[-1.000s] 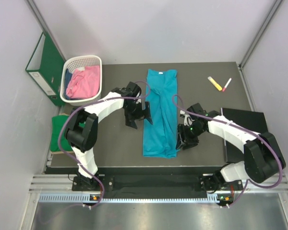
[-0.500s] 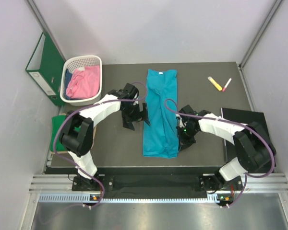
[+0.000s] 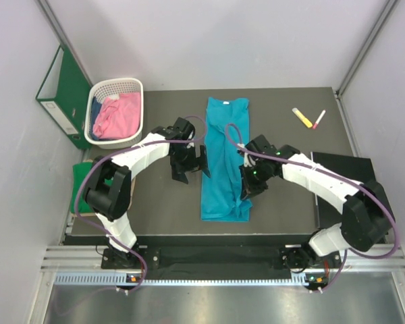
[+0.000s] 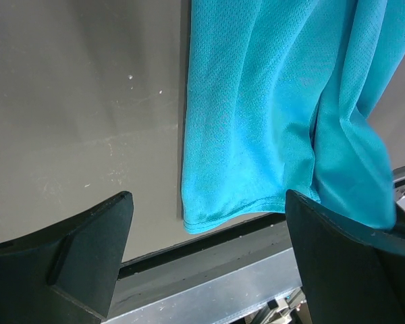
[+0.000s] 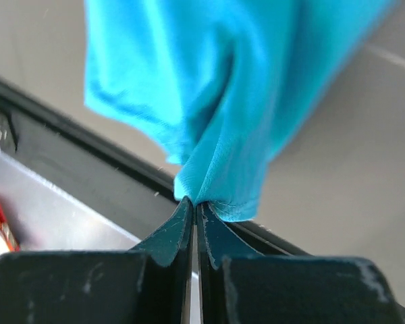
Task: Fold and stack the t-shirts
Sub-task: Grab the bottom of the folded rectangular tshirt with both arms
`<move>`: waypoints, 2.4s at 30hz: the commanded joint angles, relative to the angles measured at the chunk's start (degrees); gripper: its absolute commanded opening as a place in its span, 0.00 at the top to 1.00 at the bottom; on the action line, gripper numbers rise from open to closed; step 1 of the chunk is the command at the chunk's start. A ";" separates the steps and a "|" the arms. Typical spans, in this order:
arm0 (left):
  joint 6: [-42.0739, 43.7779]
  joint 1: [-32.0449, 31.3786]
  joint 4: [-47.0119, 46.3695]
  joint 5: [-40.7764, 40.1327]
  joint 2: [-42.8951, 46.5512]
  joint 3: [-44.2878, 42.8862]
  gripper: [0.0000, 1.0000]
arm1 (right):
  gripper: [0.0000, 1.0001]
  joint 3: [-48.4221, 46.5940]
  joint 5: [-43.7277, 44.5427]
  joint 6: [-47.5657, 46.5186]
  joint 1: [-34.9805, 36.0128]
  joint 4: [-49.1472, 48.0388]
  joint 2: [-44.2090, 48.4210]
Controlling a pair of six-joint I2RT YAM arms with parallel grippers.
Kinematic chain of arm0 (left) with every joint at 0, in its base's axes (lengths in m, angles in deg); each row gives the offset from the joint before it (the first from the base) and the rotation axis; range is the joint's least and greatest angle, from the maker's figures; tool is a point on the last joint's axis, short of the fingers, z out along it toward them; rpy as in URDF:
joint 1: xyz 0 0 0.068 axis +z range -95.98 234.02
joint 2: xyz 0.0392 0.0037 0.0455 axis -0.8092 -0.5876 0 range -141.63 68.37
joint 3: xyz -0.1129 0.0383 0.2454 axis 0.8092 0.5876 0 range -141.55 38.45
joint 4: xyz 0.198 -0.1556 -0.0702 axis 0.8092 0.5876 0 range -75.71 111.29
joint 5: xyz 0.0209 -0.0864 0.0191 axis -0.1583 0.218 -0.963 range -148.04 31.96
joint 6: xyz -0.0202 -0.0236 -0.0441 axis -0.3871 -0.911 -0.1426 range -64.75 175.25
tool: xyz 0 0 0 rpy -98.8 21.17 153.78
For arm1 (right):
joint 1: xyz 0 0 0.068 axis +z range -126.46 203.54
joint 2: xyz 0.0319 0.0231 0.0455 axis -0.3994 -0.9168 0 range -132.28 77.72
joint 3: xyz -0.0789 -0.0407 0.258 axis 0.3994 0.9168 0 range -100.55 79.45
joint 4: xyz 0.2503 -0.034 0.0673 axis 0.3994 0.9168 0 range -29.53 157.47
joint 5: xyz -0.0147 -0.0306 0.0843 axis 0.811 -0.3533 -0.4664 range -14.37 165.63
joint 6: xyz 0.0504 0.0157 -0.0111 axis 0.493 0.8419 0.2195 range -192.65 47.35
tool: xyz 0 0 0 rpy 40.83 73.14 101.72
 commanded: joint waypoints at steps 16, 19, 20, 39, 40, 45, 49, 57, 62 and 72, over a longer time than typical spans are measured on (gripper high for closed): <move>0.30 0.83 0.68 -1.41 0.53 1.74 0.02 | 0.04 -8.65 -1.60 -4.59 10.40 6.15 0.13; 0.65 0.92 0.32 -1.06 1.23 2.27 0.02 | 0.00 -8.21 -0.28 -3.80 8.73 5.53 3.21; 0.74 0.92 0.32 -1.06 1.23 2.53 0.02 | 0.00 -7.51 -0.19 -3.53 8.03 5.36 3.75; 1.71 0.92 1.29 -2.38 1.06 3.24 0.02 | 1.00 -2.06 -4.67 -4.32 4.77 -7.21 -10.12; 1.71 0.92 1.29 -2.46 1.14 3.24 0.02 | 1.00 -1.97 -5.28 -4.58 4.77 -7.39 -10.74; 2.15 1.09 1.64 -2.73 0.71 3.06 0.02 | 1.00 -1.36 -8.10 -4.76 4.94 -9.31 -14.87; 2.67 1.53 1.91 -2.55 0.44 2.80 0.02 | 1.00 -1.36 -9.15 -5.37 5.56 -8.71 -19.44; 2.59 1.62 -3.44 0.96 3.85 8.14 0.02 | 0.98 -2.49 -4.77 -3.54 5.38 -8.71 -12.63; 1.80 1.62 -10.12 5.43 7.90 16.76 0.02 | 0.56 -1.80 -0.72 0.86 1.96 -8.53 -0.48; -3.12 1.44 -24.36 13.43 11.34 31.44 0.05 | 0.48 15.06 -7.21 4.73 -12.01 -7.48 10.70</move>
